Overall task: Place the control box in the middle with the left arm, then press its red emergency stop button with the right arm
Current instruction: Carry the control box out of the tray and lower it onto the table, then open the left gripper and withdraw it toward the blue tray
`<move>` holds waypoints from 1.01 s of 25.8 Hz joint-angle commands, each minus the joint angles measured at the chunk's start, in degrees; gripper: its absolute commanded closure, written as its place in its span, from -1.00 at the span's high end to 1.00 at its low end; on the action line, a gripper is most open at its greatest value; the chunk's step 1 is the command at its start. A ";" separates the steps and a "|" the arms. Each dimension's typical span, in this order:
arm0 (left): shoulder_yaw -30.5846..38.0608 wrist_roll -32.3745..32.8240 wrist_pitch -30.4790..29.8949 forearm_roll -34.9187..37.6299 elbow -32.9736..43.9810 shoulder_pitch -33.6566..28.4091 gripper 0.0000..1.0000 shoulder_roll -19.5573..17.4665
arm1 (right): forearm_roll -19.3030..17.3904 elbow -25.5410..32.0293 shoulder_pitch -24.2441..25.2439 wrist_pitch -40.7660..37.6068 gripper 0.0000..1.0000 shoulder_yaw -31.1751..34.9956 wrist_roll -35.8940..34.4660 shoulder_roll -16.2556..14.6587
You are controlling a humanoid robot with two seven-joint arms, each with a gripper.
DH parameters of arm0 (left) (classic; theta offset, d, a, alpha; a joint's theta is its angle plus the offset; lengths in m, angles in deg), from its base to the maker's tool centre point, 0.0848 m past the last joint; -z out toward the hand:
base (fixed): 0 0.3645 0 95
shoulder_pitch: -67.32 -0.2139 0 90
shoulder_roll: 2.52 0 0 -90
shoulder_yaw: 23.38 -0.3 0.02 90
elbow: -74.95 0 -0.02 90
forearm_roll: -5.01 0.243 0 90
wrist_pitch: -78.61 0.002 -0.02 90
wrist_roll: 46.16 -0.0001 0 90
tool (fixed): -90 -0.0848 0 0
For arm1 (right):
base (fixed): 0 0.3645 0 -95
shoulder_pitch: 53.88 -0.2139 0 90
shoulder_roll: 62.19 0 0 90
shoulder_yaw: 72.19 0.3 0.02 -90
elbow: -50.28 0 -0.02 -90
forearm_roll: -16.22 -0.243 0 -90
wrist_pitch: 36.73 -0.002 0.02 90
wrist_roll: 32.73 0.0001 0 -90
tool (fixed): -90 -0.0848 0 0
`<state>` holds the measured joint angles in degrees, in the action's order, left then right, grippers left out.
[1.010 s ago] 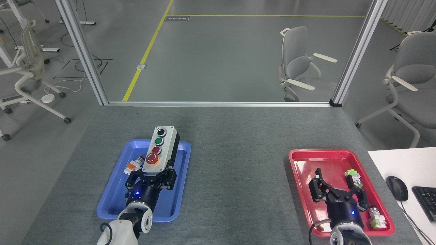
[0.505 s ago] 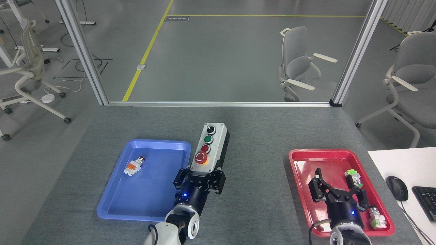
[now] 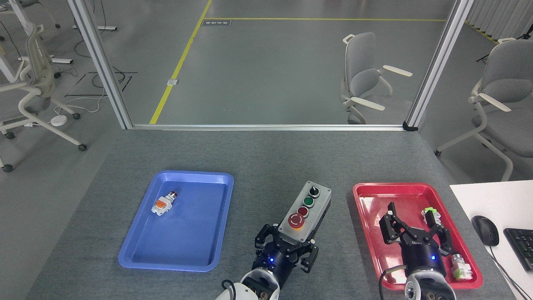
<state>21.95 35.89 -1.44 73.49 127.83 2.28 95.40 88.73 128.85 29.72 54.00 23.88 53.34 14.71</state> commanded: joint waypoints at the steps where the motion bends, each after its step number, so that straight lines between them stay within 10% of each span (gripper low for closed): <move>1: -3.40 -0.22 -0.28 -0.10 -3.67 0.10 -1.00 0.07 | 0.00 0.00 -0.10 0.06 0.99 0.00 -0.11 -0.26; 15: -4.37 2.42 -2.39 -0.10 -8.06 2.82 -0.94 0.07 | -0.18 0.00 -0.45 -0.29 0.99 0.70 -0.03 -0.26; 21: -4.28 2.42 0.33 -0.19 -7.80 2.82 0.86 -0.10 | -0.09 0.00 -0.45 -0.73 0.99 0.70 -0.12 -0.35; 26: -4.02 2.33 -0.19 -0.28 -4.72 1.86 0.96 -0.45 | -0.09 0.00 -0.45 -1.87 0.99 0.70 -0.12 -1.23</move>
<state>17.81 38.37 -1.49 73.26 121.51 4.66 95.26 88.63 128.85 29.26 52.47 24.58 53.23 14.05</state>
